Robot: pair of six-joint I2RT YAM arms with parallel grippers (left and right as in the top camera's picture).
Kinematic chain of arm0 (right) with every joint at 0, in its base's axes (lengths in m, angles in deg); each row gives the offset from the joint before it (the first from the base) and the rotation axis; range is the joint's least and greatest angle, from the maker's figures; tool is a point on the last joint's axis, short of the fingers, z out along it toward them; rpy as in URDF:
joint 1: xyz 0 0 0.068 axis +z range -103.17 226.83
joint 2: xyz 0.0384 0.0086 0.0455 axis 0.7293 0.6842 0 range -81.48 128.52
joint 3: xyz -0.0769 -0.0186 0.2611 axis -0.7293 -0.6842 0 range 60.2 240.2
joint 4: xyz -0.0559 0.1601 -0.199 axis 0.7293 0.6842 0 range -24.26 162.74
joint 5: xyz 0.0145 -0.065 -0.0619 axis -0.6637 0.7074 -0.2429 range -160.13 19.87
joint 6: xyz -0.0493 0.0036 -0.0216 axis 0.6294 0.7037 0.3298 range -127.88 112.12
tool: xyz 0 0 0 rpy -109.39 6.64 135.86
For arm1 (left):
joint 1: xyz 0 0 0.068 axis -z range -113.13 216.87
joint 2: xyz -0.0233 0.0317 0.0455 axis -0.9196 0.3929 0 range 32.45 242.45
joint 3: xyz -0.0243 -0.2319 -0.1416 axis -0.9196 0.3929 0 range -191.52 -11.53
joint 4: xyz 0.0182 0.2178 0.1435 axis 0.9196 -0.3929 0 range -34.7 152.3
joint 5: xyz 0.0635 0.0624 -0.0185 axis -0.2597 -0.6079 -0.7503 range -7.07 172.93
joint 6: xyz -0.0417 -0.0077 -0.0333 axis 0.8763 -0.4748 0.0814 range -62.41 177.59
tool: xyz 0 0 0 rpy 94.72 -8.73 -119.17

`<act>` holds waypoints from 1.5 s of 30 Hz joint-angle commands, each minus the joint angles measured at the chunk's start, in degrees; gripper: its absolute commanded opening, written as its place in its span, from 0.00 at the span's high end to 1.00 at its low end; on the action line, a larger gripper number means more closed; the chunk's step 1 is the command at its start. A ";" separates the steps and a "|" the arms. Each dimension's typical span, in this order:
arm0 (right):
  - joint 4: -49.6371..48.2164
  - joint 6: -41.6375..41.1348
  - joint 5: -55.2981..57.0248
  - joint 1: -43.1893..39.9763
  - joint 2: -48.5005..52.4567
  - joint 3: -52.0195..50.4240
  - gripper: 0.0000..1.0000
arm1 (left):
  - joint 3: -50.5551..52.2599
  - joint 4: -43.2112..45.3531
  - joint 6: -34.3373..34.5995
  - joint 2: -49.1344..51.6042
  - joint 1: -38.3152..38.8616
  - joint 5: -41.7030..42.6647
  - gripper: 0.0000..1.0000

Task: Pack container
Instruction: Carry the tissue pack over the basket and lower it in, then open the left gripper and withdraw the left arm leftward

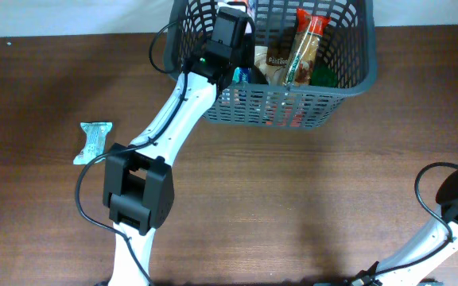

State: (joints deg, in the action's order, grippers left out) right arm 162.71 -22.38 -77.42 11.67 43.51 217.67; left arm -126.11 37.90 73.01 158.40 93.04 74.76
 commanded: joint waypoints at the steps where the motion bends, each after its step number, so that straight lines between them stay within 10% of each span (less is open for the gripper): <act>1: 0.33 0.59 0.94 0.26 0.20 -0.07 0.01 | -0.85 0.61 -1.01 -0.15 -0.17 -0.92 0.40; 14: 0.33 0.59 0.94 0.26 0.20 -0.07 0.01 | -13.84 -2.64 -11.17 -1.68 -2.73 -0.92 0.32; 28: 0.33 0.59 0.94 0.26 0.20 -0.07 0.01 | -30.49 -37.97 -12.55 -14.27 -10.71 -15.87 0.15; 34: 0.33 0.59 0.94 0.26 0.20 -0.07 0.01 | -30.29 -57.88 -12.28 -15.50 -17.77 -13.90 0.15; 45: 0.33 0.59 0.94 0.26 0.20 -0.07 0.01 | -29.53 -68.50 -19.54 -15.50 -35.95 4.37 0.14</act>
State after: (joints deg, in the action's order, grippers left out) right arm 162.71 -22.40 -77.39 11.67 43.51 217.64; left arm -156.36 -29.75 59.68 142.81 62.77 68.05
